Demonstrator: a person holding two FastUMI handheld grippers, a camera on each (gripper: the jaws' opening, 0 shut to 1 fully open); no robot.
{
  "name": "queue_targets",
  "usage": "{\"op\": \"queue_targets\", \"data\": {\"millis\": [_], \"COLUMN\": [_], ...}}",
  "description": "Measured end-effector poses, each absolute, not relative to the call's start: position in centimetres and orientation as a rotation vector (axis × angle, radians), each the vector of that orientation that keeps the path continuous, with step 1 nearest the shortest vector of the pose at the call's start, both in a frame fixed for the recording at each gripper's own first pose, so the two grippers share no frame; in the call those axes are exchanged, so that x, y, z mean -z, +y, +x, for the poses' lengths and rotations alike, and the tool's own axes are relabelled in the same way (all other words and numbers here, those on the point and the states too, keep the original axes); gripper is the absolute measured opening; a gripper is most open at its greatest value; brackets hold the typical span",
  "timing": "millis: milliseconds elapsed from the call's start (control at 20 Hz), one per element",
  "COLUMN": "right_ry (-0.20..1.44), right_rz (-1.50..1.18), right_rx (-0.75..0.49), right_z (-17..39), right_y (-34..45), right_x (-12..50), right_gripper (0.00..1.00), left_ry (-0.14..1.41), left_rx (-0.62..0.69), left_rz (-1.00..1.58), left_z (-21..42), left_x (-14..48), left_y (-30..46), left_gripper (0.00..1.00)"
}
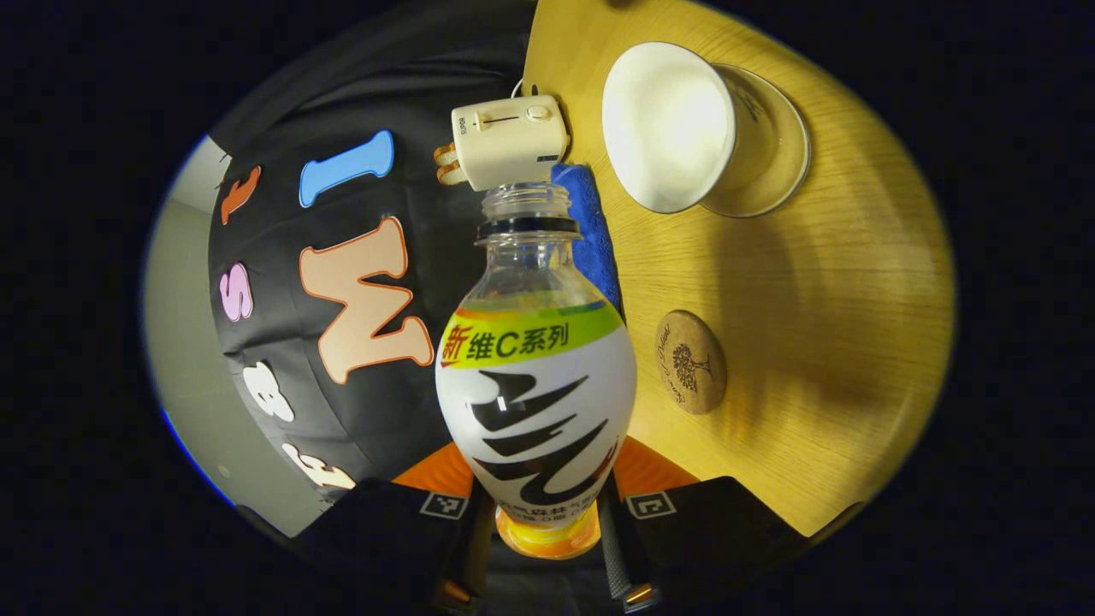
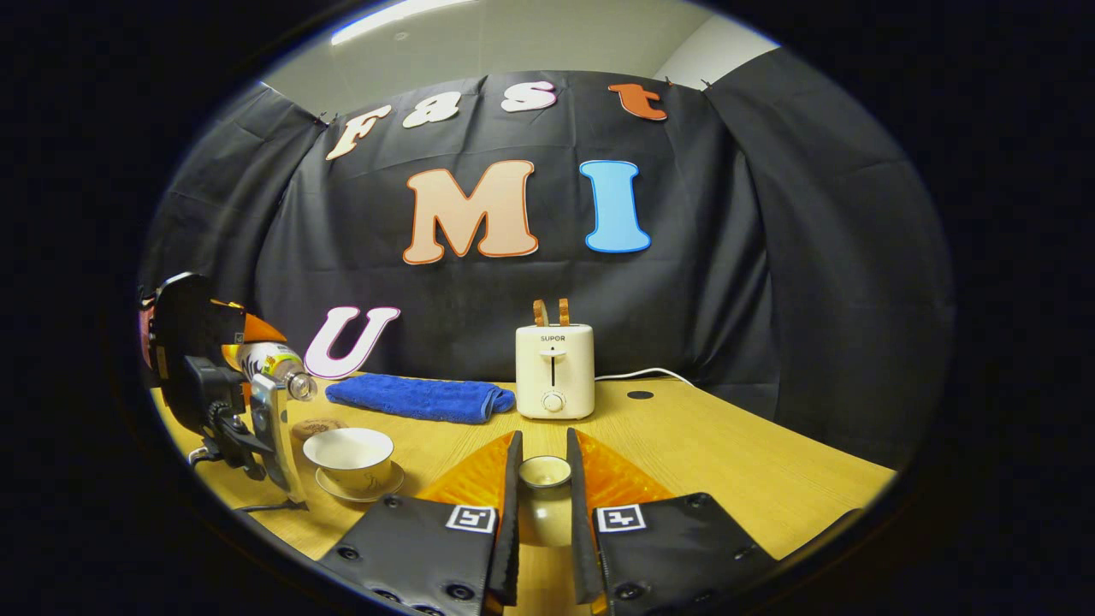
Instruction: Open the teacup lid with one hand, grasp the water bottle and pour water into the teacup with the other hand; after pouring, place the water bottle on the coaster and then close the teacup lid.
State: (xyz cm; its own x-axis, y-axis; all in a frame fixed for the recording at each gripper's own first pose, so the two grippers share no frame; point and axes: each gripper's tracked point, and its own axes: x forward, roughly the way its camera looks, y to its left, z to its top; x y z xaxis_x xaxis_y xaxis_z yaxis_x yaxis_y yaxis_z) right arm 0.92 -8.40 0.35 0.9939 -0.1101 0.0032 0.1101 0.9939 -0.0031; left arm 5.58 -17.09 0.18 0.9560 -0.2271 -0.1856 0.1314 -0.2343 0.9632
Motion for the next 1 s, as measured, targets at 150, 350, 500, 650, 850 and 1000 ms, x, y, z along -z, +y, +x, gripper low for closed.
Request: {"op": "queue_targets", "data": {"millis": [150, 350, 500, 650, 850, 1000], "right_ry": [-0.003, -0.003, -0.003, -0.003, -0.003, -0.002], "right_rz": [-0.003, -0.003, -0.004, -0.004, -0.004, -0.004], "right_rx": [0.11, 0.11, 0.11, 0.11, 0.11, 0.11], "right_z": [0.9, 0.9, 0.9, 0.9, 0.9, 0.8], "right_y": [-8.4, -8.4, -8.4, -8.4, -8.4, -8.4], "right_x": [-0.4, -0.4, -0.4, -0.4, -0.4, -0.4], "right_gripper": [0.28, 0.28, 0.28, 0.29, 0.3, 0.3], "left_ry": [-0.066, -0.074, -0.076, -0.068, -0.063, -0.067], "left_rx": [0.338, 0.346, 0.349, 0.363, 0.36, 0.359], "left_rz": [1.817, 1.863, 1.891, 1.928, 1.989, 2.029], "left_z": [5.5, 5.4, 5.4, 5.6, 5.6, 5.8], "left_x": [-0.1, -0.3, -0.4, -0.6, -1.2, -1.7], "left_y": [-16.9, -17.1, -17.3, -17.2, -16.8, -17.1], "left_gripper": [0.52, 0.52, 0.52, 0.52, 0.52, 0.52]}}
